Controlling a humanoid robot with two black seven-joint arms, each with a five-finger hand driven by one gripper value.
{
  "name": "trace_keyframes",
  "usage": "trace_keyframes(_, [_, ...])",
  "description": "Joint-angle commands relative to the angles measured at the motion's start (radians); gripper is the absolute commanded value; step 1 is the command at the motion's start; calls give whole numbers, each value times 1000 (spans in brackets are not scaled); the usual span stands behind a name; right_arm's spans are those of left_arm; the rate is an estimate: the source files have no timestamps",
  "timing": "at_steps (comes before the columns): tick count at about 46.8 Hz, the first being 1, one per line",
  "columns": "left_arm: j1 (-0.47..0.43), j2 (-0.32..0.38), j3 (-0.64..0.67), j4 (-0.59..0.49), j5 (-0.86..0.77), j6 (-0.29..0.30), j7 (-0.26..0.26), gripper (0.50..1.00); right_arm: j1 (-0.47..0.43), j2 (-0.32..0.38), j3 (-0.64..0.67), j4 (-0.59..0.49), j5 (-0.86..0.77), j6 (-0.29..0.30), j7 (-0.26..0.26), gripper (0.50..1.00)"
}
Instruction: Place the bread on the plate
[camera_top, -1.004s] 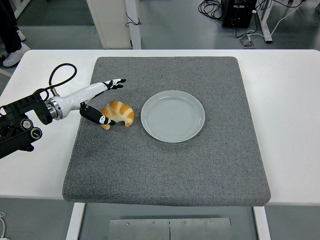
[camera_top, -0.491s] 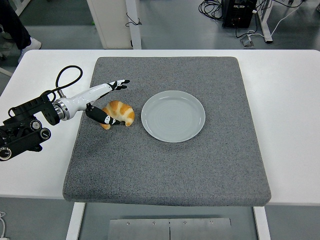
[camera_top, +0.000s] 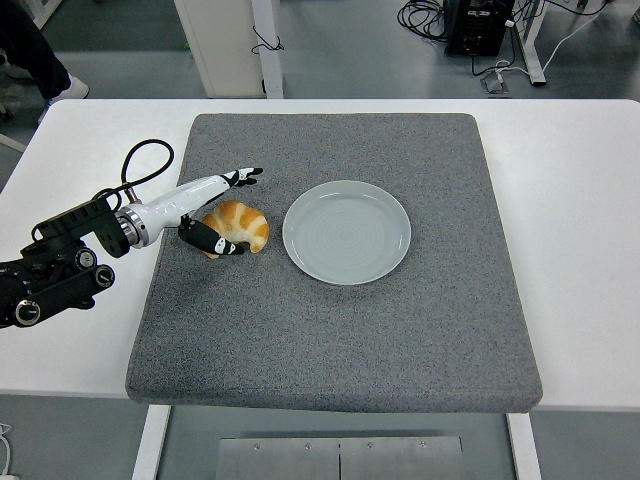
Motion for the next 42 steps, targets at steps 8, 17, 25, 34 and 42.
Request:
trace_keyframes(8, [-1, -3, 1, 11, -3, 4, -1, 615, 0, 0, 1, -1, -1, 0, 0, 1000])
trace_keyframes(17, [-14, 3, 1, 11, -8, 4, -28, 500, 0, 0, -1, 0, -1, 0, 0, 1000])
trace_keyframes(25, [-54, 22, 4, 11, -14, -1, -85, 500, 0, 0, -1, 0, -1, 0, 0, 1000])
trace_keyframes(34, [-139, 63, 3, 10, -20, -21, -88, 500, 0, 0, -1, -1, -1, 0, 0, 1000])
trace_keyframes(42, [-215, 105, 1, 10, -41, -65, -91, 500, 0, 0, -1, 0, -1, 0, 0, 1000])
